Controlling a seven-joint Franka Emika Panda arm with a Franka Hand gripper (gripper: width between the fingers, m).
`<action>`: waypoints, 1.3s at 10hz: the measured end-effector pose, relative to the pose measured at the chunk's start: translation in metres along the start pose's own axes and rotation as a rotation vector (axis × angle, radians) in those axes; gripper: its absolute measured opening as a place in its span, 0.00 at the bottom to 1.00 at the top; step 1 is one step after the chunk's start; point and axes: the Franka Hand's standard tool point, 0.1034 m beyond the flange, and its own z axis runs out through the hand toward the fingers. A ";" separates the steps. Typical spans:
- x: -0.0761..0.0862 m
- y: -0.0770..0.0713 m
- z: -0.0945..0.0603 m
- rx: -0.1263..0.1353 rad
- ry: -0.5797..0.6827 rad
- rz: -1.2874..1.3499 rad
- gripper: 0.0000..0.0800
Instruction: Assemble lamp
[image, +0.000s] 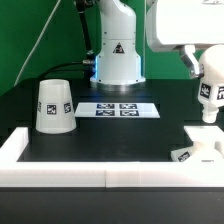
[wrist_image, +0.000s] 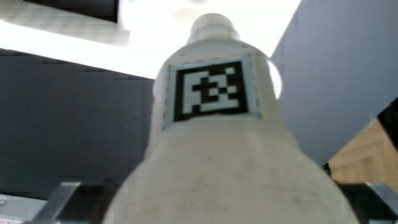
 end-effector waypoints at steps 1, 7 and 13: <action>0.000 0.000 0.000 0.000 0.000 0.000 0.72; 0.000 0.010 0.019 -0.004 -0.007 0.005 0.72; -0.015 0.004 0.030 -0.018 0.049 -0.006 0.72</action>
Offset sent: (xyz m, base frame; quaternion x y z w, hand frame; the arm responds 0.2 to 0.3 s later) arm 0.0270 -0.0010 -0.0035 0.0140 0.0137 -0.0086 0.9998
